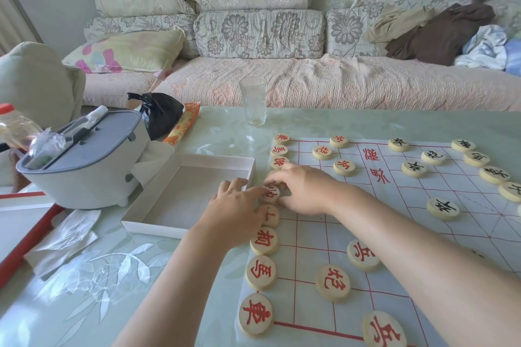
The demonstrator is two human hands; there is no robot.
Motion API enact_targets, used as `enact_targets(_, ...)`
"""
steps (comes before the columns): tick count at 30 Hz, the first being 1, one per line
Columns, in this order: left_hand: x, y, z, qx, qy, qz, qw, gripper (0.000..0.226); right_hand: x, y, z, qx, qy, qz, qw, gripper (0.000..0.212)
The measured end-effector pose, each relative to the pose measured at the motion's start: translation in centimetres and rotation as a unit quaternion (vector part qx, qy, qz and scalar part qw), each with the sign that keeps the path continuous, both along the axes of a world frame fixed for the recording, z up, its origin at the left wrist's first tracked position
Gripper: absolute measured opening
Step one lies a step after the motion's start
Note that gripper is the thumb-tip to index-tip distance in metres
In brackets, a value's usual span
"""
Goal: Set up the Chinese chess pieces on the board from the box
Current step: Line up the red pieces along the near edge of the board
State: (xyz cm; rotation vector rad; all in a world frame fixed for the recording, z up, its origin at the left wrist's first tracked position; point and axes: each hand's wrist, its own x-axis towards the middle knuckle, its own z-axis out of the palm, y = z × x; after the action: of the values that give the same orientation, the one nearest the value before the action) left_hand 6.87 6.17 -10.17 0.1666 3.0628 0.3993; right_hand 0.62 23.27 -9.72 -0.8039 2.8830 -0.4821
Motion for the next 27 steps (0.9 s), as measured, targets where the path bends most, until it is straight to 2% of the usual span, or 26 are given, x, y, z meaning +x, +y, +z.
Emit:
enact_targets(4, -0.2, 0.1, 0.3, 0.014, 0.065, -0.011, 0.998, 0.043, -0.5, 0.6, 0.3, -0.033, 0.008, -0.031, 0.999, 0.048)
enact_targets(8, -1.7, 0.1, 1.3, 0.037, 0.126, -0.018, 0.991, 0.042, -1.8, 2.0, 0.5, -0.061, 0.051, -0.093, 0.992, 0.035)
enact_targets(16, -5.4, 0.8, 0.2, -0.020, 0.115, -0.054, 0.992, 0.037, -2.2, 1.4, -0.8, -0.046, 0.054, -0.108, 0.992, 0.034)
enact_targets(19, -5.8, 0.8, -0.3, -0.043, 0.135, -0.070, 0.987, 0.039, -2.3, 1.2, -1.0, -0.038, 0.047, -0.090, 0.994, 0.042)
enact_targets(23, -6.1, 0.8, -0.4, -0.045, 0.125, -0.070, 0.989, 0.040, -2.6, 1.2, -1.2, -0.011, 0.047, -0.084, 0.995, 0.047)
enact_targets(27, -6.1, 0.9, -0.5, -0.034, 0.143, -0.080, 0.986, 0.040, -2.6, 1.2, -1.1, -0.038, 0.037, -0.088, 0.995, 0.043)
